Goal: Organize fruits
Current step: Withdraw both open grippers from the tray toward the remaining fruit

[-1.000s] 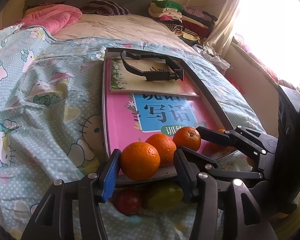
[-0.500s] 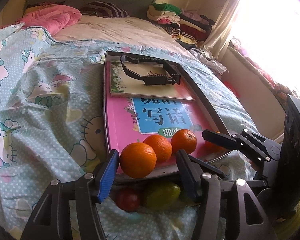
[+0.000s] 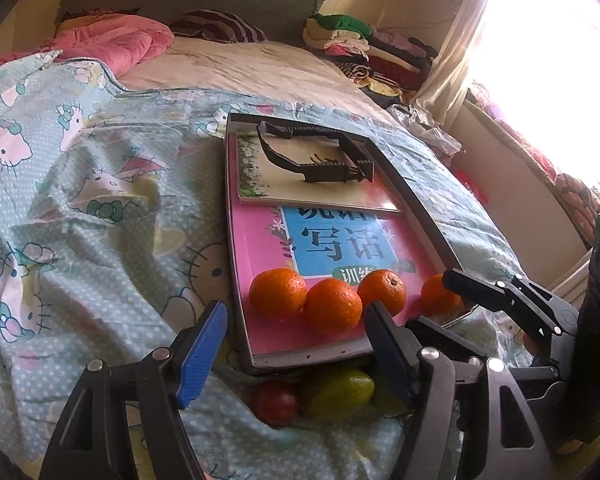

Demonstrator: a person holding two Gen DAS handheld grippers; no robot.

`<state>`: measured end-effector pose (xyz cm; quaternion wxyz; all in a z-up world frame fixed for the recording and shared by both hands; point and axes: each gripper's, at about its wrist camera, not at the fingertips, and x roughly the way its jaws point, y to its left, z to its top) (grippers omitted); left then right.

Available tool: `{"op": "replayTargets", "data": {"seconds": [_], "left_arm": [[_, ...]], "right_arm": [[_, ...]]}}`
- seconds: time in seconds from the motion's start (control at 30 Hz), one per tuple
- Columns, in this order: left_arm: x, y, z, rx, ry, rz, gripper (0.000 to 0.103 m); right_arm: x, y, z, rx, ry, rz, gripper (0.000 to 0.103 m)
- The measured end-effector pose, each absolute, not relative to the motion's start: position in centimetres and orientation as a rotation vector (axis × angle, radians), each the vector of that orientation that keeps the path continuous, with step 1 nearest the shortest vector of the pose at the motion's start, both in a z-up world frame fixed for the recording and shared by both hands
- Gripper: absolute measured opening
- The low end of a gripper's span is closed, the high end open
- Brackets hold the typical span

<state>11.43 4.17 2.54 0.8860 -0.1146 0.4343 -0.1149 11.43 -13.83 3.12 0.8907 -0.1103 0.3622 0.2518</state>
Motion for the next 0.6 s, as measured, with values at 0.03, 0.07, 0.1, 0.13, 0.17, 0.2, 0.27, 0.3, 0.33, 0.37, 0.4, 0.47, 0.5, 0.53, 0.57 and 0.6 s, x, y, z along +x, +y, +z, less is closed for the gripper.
{"op": "replayTargets", "data": {"seconds": [0.03, 0.07, 0.1, 0.13, 0.17, 0.2, 0.27, 0.3, 0.33, 0.37, 0.4, 0.47, 0.5, 0.53, 0.57, 0.6], "left_arm": [[11.4, 4.2, 2.6, -0.236, 0.9, -0.239, 0.071], [11.3, 4.1, 2.8, -0.232, 0.895, -0.238, 0.071], [11.1, 4.1, 3.0, -0.227, 0.888, -0.235, 0.072], [11.0, 4.1, 3.1, -0.221, 0.881, -0.232, 0.073], [10.8, 4.0, 3.4, -0.213, 0.872, -0.227, 0.073], [10.7, 3.9, 3.6, -0.208, 0.865, -0.223, 0.073], [10.4, 3.9, 3.9, -0.199, 0.853, -0.215, 0.074], [10.3, 3.8, 4.1, -0.194, 0.847, -0.211, 0.076], [10.1, 3.7, 4.3, -0.189, 0.84, -0.206, 0.076], [10.0, 3.6, 4.4, -0.186, 0.837, -0.201, 0.078], [9.9, 3.6, 4.5, -0.183, 0.833, -0.195, 0.08], [9.7, 3.5, 4.7, -0.18, 0.829, -0.189, 0.08], [9.6, 3.5, 4.8, -0.177, 0.827, -0.187, 0.081], [9.5, 3.4, 4.9, -0.175, 0.824, -0.183, 0.081], [9.3, 3.5, 5.0, -0.174, 0.82, -0.179, 0.081], [9.2, 3.5, 5.0, -0.172, 0.819, -0.177, 0.081]], "right_arm": [[11.4, -14.0, 3.2, -0.216, 0.749, 0.518, 0.061], [11.4, -14.3, 3.3, -0.204, 0.745, 0.513, 0.061], [11.3, -14.5, 3.4, -0.191, 0.741, 0.509, 0.062], [11.3, -14.8, 3.6, -0.175, 0.736, 0.505, 0.064], [11.2, -15.1, 3.7, -0.161, 0.731, 0.501, 0.064], [11.1, -15.4, 3.9, -0.149, 0.727, 0.495, 0.065], [11.1, -15.9, 4.1, -0.135, 0.721, 0.484, 0.065], [11.0, -16.1, 4.2, -0.13, 0.718, 0.479, 0.066], [10.9, -16.3, 4.3, -0.122, 0.714, 0.474, 0.066], [10.8, -16.6, 4.4, -0.112, 0.709, 0.472, 0.067], [10.8, -16.8, 4.5, -0.104, 0.706, 0.469, 0.068], [10.7, -17.3, 4.7, -0.092, 0.698, 0.456, 0.069], [10.6, -17.5, 4.8, -0.086, 0.694, 0.452, 0.069], [10.4, -17.7, 4.9, -0.08, 0.69, 0.449, 0.069], [10.2, -18.0, 5.0, -0.074, 0.687, 0.445, 0.069], [10.1, -18.1, 5.1, -0.07, 0.685, 0.443, 0.069]]}}
